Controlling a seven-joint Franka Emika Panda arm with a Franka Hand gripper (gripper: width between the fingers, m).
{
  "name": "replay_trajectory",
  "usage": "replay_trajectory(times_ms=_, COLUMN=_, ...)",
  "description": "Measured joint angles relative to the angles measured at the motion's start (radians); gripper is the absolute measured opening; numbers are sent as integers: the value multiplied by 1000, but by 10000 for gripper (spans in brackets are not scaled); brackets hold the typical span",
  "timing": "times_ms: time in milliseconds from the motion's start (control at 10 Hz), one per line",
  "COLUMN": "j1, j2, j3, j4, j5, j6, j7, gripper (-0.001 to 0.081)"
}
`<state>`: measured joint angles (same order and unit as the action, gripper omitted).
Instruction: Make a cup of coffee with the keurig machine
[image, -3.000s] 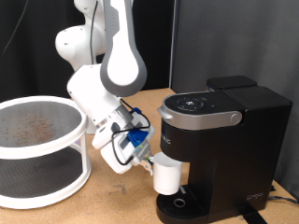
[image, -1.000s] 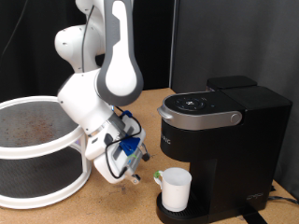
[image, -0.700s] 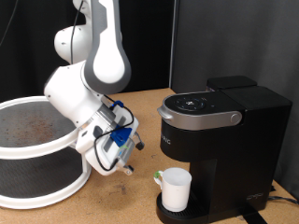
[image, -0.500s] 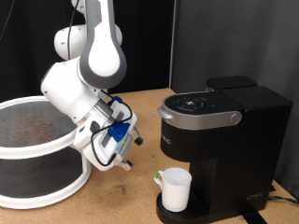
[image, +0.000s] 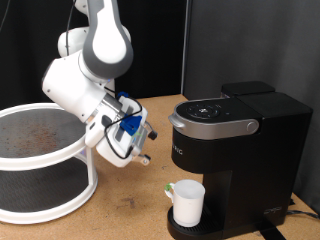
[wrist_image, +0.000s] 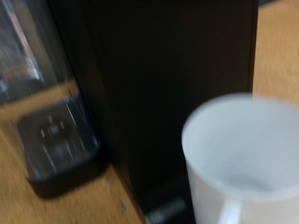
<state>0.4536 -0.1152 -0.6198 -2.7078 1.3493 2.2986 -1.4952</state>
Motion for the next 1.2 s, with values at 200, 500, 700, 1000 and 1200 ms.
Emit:
replay_trajectory(times_ms=200, j1=-16, j2=-89, j3=-9, j4=-13, j5=7, j6=-46, j7=-13, gripper=807)
replay_trajectory(times_ms=500, j1=-30, j2=-213, j3=-8, j4=-26, j5=-2, j6=-60, j7=89, gripper=807)
replay_trajectory(times_ms=700, j1=-29, j2=-211, j3=-2, j4=-22, j5=-2, j6=-59, j7=58, gripper=807)
replay_trajectory(times_ms=1000, j1=-23, j2=-282, j3=63, j4=4, j5=0, j6=-29, j7=-103, gripper=807)
replay_trajectory(times_ms=1200, j1=-23, j2=-337, j3=110, j4=18, j5=-28, j6=8, j7=-153, gripper=807)
